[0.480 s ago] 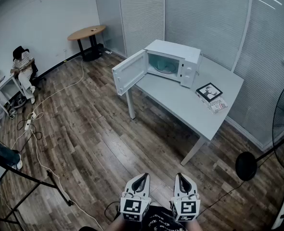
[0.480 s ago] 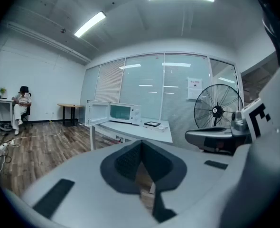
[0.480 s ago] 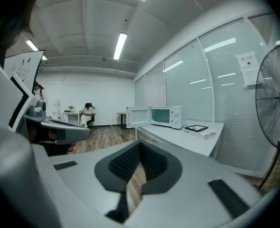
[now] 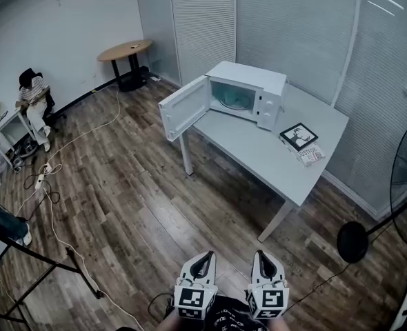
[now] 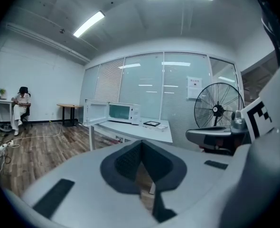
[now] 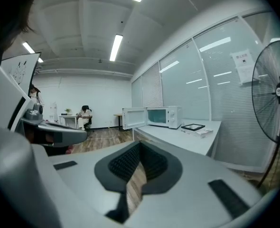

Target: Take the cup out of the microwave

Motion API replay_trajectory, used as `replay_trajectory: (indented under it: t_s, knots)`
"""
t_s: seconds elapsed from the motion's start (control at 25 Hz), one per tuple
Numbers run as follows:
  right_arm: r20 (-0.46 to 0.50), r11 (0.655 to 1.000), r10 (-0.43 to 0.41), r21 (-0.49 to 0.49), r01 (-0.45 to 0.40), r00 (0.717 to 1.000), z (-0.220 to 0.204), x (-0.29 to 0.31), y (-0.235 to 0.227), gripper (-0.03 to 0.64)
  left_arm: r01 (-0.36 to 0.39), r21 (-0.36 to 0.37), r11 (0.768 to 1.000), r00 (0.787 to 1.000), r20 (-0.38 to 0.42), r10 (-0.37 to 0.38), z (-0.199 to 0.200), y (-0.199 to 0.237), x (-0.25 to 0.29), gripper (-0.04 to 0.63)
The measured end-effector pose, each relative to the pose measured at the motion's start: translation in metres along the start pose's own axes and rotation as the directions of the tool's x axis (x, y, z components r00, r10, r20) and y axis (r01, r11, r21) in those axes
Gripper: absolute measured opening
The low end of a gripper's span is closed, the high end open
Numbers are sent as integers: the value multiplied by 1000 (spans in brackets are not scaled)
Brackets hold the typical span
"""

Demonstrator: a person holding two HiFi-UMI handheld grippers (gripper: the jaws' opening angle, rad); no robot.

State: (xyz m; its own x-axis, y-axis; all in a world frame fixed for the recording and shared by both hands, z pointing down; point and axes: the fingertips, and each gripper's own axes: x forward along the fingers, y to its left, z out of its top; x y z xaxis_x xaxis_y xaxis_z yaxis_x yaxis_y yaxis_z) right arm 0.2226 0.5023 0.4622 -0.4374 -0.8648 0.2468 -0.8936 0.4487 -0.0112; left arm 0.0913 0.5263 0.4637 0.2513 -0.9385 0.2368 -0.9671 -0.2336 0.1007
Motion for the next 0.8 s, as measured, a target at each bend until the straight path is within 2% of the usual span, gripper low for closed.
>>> replay_trajectory:
  t_s: [0.2,0.44,0.8]
  knots:
    - [-14,1000,-4,-3,4,1000,-1,19,-4,5,10,-3,1000,999,-34,-10,-5,12,20,6]
    - [-36,1000,-16,14,16,999,1,54,-12,5,28,6,1000,999,-36,-28,4,33,57,6]
    - [-71,999,-34,18,35,997,11,129,-10,5,59,-7,998,996,-71,-60,15,90,126,6]
